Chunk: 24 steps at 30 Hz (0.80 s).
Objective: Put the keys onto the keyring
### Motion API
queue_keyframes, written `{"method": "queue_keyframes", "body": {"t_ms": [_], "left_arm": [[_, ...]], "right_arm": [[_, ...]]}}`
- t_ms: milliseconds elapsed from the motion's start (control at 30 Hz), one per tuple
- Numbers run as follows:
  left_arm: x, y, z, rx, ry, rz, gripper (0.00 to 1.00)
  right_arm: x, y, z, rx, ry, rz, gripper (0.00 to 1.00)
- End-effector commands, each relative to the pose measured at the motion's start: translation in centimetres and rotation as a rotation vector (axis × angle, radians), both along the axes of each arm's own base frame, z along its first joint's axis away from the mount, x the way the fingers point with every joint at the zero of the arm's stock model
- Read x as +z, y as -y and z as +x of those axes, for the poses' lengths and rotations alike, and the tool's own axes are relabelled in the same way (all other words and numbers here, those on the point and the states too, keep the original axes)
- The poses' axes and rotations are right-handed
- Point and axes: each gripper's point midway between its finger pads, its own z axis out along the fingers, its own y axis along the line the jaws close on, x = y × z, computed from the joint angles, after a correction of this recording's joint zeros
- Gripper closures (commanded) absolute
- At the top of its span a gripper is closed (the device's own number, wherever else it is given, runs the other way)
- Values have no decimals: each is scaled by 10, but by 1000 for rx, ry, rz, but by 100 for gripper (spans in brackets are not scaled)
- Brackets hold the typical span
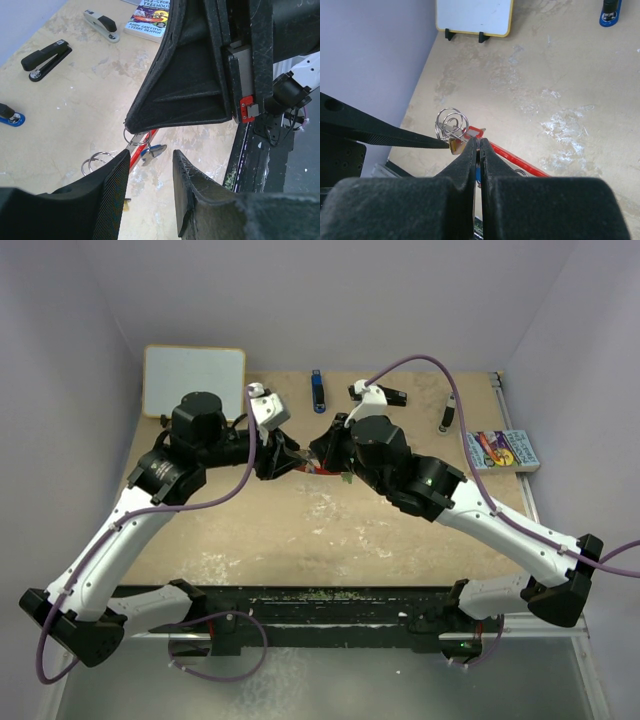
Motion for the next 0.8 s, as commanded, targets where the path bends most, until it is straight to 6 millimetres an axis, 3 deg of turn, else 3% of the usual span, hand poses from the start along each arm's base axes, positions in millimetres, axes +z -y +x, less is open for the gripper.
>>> {"method": "queue_keyframes", "body": {"t_ms": [0, 300, 533, 767], "left_arm": [[13, 8, 1, -23, 10, -52, 57], [1, 11, 11, -7, -15, -32, 59], [-8, 12, 10, -9, -40, -23, 65], [-11, 13, 8, -21, -54, -23, 83]], "right_arm": [[27, 1, 0, -14, 42, 77, 100], [28, 2, -1, -13, 44, 80, 100], [28, 2, -1, -13, 43, 82, 100], [27, 0, 0, -10, 41, 80, 100]]}}
